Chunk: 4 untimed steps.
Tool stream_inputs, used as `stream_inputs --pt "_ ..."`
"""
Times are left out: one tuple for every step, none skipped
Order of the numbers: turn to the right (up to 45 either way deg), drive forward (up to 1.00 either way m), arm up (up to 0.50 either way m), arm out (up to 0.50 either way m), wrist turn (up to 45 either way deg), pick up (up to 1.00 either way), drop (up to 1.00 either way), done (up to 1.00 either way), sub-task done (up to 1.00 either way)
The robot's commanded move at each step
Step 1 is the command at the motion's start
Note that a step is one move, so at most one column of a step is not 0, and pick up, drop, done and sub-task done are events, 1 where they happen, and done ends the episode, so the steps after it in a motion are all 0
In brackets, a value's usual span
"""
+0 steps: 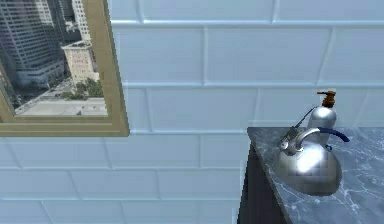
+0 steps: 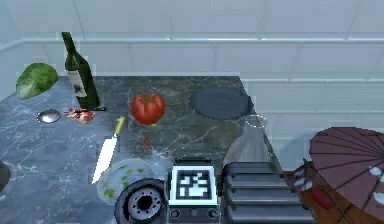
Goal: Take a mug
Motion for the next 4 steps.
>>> stream_inputs --pt "0.0 0.0 0.0 0.0 45.0 0.0 0.0 0.0 0.0" --pt "0.0 0.0 0.0 0.0 45.0 0.0 0.0 0.0 0.0" --pt "0.0 0.0 -0.16 0.0 0.0 0.0 0.0 0.0 0.0" --pt "0.0 0.0 0.0 0.0 0.0 1.0 0.0 0.0 0.0"
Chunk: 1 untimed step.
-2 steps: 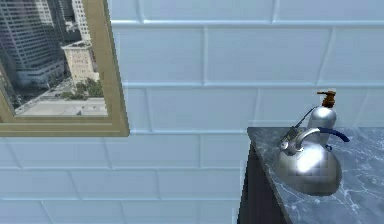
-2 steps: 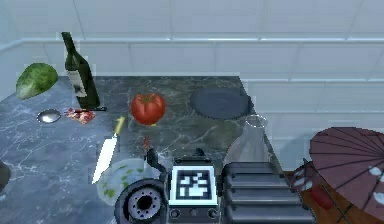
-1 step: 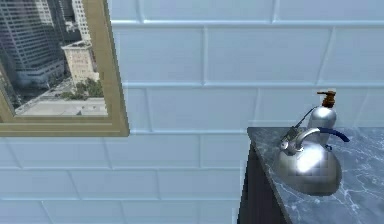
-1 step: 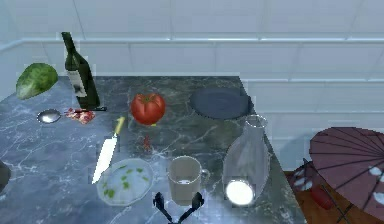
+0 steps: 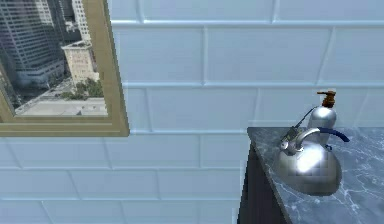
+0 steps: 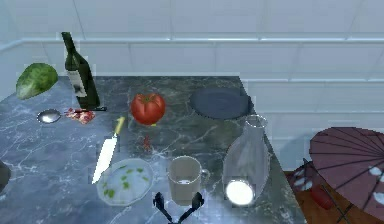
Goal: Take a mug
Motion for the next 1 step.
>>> stream_inputs --pt "0.0 0.0 0.1 0.0 0.0 0.0 0.0 0.0 0.0"
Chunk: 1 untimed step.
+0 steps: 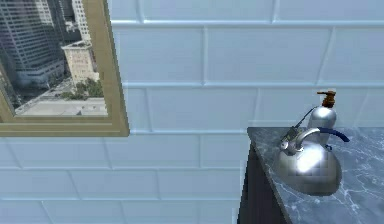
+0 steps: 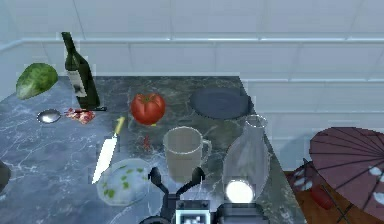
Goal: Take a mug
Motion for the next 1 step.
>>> stream_inputs --pt "0.0 0.0 0.0 0.0 0.0 0.0 0.0 1.0 0.0"
